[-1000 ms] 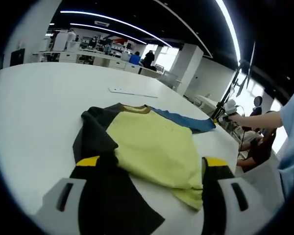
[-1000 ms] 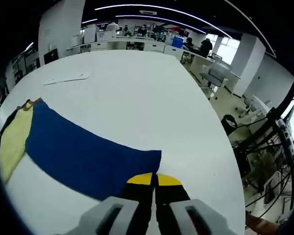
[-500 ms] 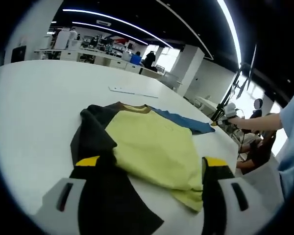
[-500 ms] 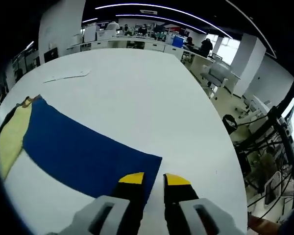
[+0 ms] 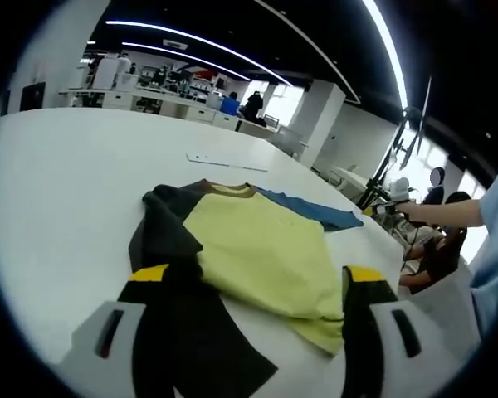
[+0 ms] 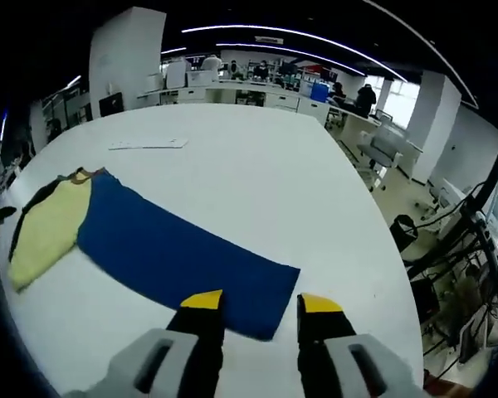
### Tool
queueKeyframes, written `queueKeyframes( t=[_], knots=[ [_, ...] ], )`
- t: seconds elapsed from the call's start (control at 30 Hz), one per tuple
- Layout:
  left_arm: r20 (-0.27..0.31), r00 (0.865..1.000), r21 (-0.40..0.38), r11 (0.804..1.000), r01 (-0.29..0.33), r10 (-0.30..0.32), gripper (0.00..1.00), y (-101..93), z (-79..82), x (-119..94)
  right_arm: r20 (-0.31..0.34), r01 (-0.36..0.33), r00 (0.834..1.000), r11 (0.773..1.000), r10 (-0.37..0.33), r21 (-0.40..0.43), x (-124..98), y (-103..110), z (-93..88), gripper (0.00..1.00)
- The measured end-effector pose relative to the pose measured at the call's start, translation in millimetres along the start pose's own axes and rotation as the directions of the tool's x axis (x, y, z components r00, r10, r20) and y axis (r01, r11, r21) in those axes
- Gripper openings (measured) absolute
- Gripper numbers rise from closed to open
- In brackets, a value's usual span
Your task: Fold the garment on the visible template until the final outline fits inside the template.
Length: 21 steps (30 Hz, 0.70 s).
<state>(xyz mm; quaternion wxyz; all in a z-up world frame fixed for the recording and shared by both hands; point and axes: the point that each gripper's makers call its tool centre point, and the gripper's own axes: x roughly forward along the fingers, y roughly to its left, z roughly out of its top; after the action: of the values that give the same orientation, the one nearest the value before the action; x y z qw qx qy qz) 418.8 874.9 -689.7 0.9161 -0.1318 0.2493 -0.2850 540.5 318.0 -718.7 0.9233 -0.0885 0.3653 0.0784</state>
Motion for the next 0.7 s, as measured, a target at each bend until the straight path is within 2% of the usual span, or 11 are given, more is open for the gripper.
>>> queueKeyframes(
  t=[0.1,0.17,0.2,0.27,0.33,0.43,0.5,0.53,0.67,0.7],
  knots=[
    [0.006,1.000,0.001,1.000,-0.005,0.005,0.81,1.3,2.6,-3.7,0.042,-0.057,0.998,0.998,0.057,0.015,-7.2,15.6,8.1,0.45],
    [0.007,1.000,0.003,1.000,-0.007,0.007,0.81,1.7,3.4,-6.1,0.086,-0.106,0.990,0.994,0.107,-0.013,-12.6,28.1,16.6,0.47],
    [0.008,1.000,0.004,1.000,-0.008,0.008,0.81,1.8,3.7,-7.0,0.074,-0.109,0.991,0.994,0.110,-0.007,-16.5,32.0,15.4,0.48],
    [0.010,1.000,0.005,1.000,-0.010,0.010,0.81,2.1,4.5,-9.0,0.104,-0.154,0.982,0.988,0.156,-0.025,-20.6,43.7,21.5,0.54],
    [0.015,1.000,0.000,1.000,-0.013,0.013,0.81,2.4,5.5,-10.9,0.107,-0.187,0.976,0.982,0.190,-0.032,-26.3,54.3,22.8,0.58],
    [0.030,0.999,-0.002,1.000,-0.013,0.013,0.82,0.9,8.6,-13.8,0.129,-0.249,0.959,0.967,0.253,-0.045,-34.1,72.4,26.6,0.70],
    [0.031,0.999,-0.001,1.000,-0.015,0.015,0.83,0.2,8.5,-14.9,0.129,-0.258,0.956,0.964,0.263,-0.059,-38.8,80.0,26.2,0.78],
    [0.030,0.999,-0.001,1.000,-0.015,0.015,0.83,-0.2,7.5,-15.6,0.136,-0.283,0.948,0.957,0.289,-0.066,-42.4,87.5,26.9,0.81],
    [0.022,1.000,0.000,1.000,-0.020,0.020,0.83,-0.9,2.6,-19.9,0.164,-0.312,0.933,0.946,0.322,-0.084,-53.6,103.3,28.7,0.99],
    [0.021,1.000,0.002,1.000,-0.022,0.022,0.83,-0.6,2.2,-21.0,0.156,-0.315,0.932,0.945,0.326,-0.089,-55.6,105.3,27.2,1.00]
  ],
)
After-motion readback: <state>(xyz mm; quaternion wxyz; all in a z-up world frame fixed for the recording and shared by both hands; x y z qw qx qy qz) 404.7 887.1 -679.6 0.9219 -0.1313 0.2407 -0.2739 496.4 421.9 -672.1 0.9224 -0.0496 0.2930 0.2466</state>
